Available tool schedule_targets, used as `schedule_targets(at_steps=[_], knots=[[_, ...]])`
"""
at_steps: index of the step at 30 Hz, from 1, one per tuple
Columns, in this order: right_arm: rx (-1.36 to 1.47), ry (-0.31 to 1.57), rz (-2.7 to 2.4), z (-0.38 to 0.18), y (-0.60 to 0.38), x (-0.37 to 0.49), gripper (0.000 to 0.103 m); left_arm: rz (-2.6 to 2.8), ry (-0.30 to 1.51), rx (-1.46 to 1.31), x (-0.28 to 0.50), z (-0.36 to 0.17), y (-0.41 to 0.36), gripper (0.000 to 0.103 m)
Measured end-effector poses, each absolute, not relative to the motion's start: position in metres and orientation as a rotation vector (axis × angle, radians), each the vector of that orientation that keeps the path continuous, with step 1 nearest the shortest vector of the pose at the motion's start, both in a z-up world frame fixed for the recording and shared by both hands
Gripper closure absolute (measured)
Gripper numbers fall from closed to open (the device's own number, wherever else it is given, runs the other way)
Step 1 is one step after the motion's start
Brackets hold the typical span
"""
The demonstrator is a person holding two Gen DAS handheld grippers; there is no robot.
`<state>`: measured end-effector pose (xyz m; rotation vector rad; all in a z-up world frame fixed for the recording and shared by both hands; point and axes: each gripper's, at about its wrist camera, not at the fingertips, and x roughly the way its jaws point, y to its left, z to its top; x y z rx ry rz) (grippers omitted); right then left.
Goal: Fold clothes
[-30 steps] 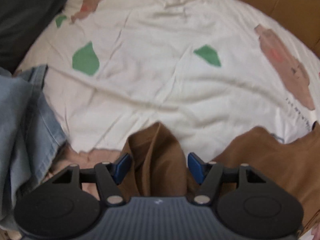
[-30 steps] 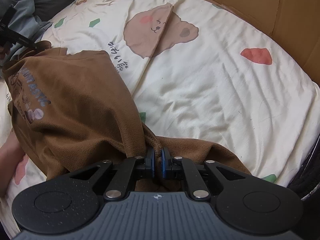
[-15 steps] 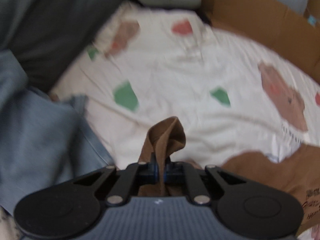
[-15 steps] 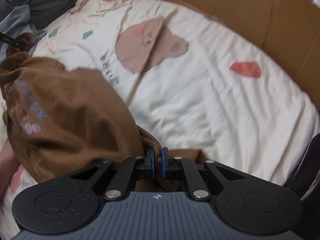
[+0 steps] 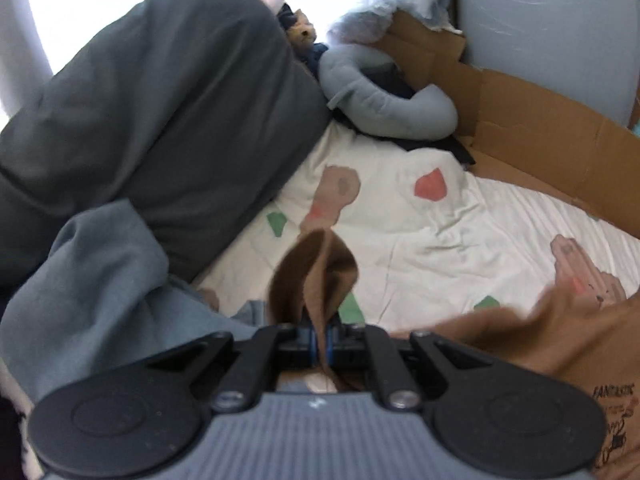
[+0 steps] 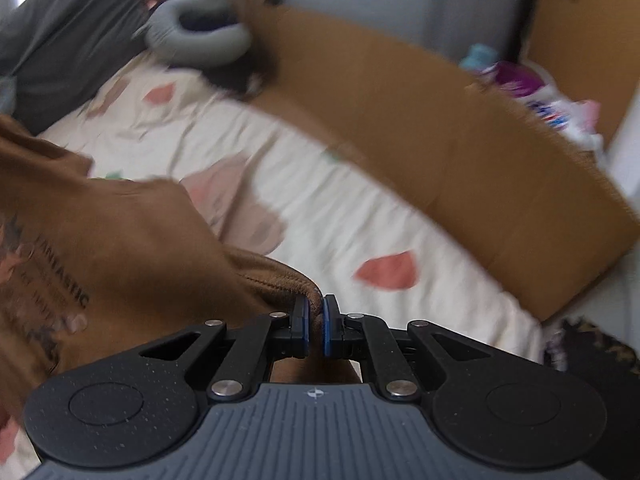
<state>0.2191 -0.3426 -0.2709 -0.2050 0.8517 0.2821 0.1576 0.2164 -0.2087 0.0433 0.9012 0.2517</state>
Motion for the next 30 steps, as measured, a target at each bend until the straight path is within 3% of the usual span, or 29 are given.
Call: schedule_targets(at_steps=[15, 18, 23, 30], knots=[[-0.182, 1.014, 0.267, -0.329, -0.355, 0.185, 0.098, 0.341, 1.207, -0.129, 0.098, -0.346, 0.236, 0.098], [-0.183, 1.035, 0.270, -0.334, -0.354, 0.178, 0.098, 0.331, 1.257, -0.137, 0.090, -0.354, 0.235, 0.094], [-0.168, 1.046, 0.270, -0.338, -0.354, 0.173, 0.098, 0.327, 1.321, -0.117, 0.079, -0.345, 0.232, 0.079], [-0.144, 1.059, 0.269, -0.343, -0.355, 0.167, 0.098, 0.311, 1.267, -0.066, 0.086, -0.306, 0.225, 0.080]])
